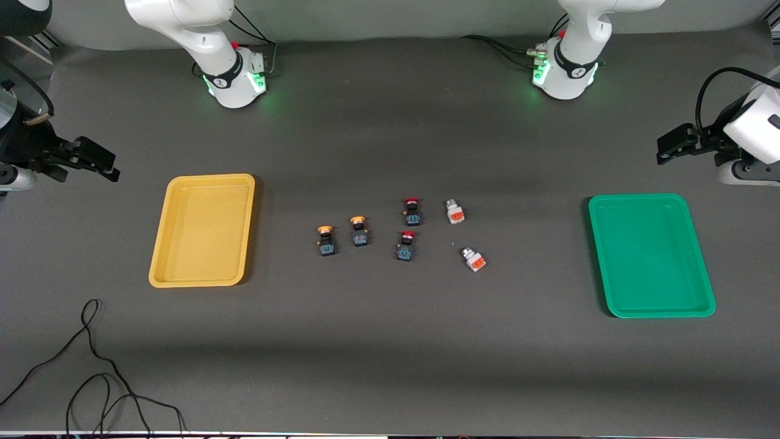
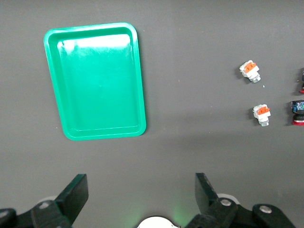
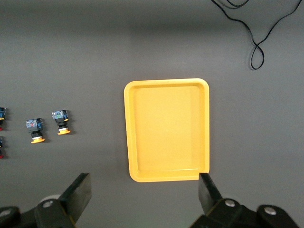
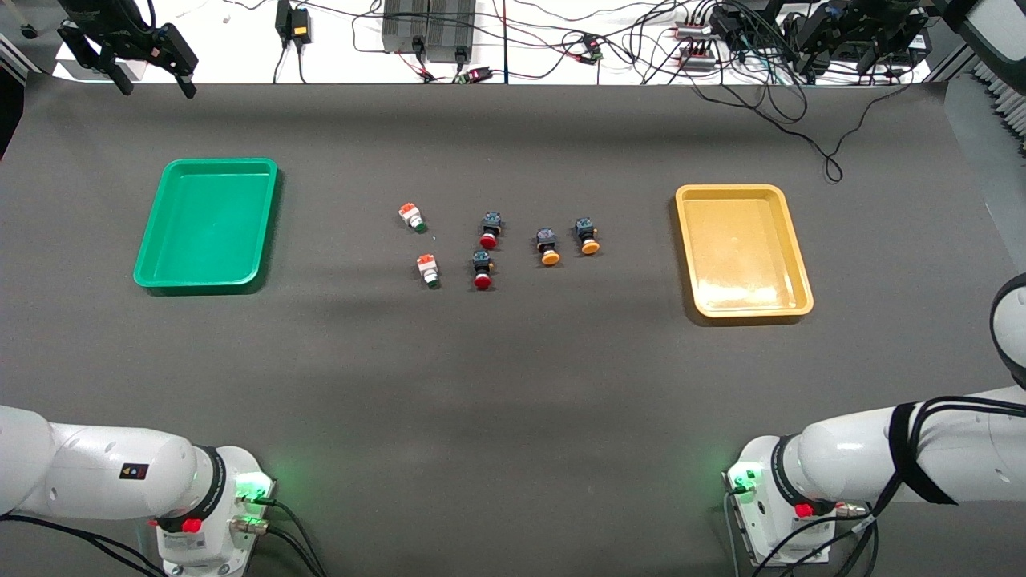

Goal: Place green and yellow buttons in trays

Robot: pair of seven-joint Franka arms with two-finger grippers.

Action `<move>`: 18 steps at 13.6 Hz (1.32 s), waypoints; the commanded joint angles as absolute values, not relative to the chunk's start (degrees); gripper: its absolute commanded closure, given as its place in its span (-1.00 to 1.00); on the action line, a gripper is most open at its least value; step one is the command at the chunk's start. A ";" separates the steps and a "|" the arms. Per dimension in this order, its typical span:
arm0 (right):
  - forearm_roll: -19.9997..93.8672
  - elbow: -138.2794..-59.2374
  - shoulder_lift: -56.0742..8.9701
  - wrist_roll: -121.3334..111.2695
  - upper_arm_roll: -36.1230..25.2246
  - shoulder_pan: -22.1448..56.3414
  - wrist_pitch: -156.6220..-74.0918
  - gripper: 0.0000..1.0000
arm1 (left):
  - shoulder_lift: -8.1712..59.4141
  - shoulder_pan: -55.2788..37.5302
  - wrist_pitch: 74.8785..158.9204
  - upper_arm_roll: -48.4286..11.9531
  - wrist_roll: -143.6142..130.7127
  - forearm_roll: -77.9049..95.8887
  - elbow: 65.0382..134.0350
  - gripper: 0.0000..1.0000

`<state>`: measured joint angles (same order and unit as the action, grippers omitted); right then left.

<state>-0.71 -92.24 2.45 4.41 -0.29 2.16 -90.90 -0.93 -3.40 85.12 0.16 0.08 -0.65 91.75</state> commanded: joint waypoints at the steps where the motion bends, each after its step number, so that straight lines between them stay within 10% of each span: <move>1: -1.23 -90.70 1.76 5.62 0.53 1.49 -89.65 -0.99 | -1.85 -3.69 85.95 0.35 0.70 -0.35 92.11 -1.00; 18: -3.69 -90.98 -1.30 5.28 2.20 1.50 -89.30 -0.99 | -0.70 -4.48 84.64 -0.09 1.14 -1.32 91.49 -1.00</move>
